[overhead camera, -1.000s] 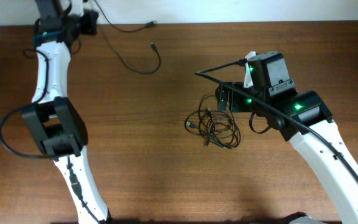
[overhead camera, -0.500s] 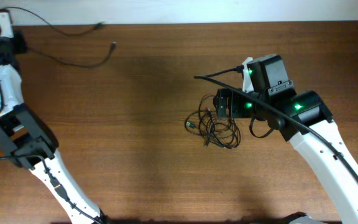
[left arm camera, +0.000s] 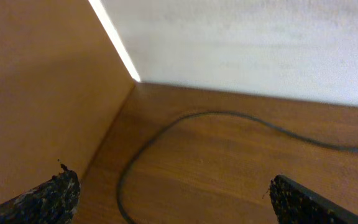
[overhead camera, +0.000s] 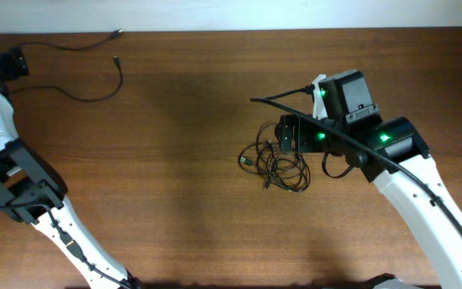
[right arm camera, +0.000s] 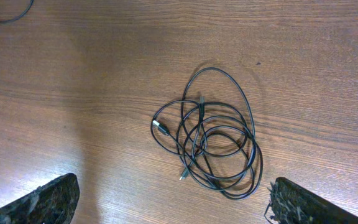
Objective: Untangle cables
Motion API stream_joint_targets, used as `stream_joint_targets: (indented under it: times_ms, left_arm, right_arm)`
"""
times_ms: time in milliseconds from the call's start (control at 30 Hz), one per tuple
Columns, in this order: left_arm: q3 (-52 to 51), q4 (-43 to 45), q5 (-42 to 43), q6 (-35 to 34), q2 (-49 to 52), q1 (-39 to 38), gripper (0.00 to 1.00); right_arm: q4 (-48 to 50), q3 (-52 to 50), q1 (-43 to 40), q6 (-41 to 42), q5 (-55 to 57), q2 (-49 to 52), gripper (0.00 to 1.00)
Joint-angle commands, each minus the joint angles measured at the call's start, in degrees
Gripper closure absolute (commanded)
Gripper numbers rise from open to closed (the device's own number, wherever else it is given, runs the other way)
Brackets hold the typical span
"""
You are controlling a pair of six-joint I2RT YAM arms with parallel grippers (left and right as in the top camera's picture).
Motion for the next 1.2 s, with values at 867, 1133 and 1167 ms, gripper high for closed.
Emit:
stream_joint_targets:
  times_ms: [867, 1133, 1167]
  left_arm:
    - [0.5, -36.2, -3.1, -31.0, 1.6, -13.5, 0.01]
    - [0.5, -39.6, 3.1, -39.1, 1.6, -14.8, 0.15]
    - [0.5, -40.3, 3.1, -42.2, 1.6, -14.8, 0.22]
  right_arm:
    - [1.6, 0.2, -0.3, 0.4, -1.6, 0.2, 0.01]
    - [0.9, 0.2, -0.3, 0.4, -1.6, 0.2, 0.01]
    - [0.8, 0.2, -0.3, 0.4, -1.6, 0.2, 0.02]
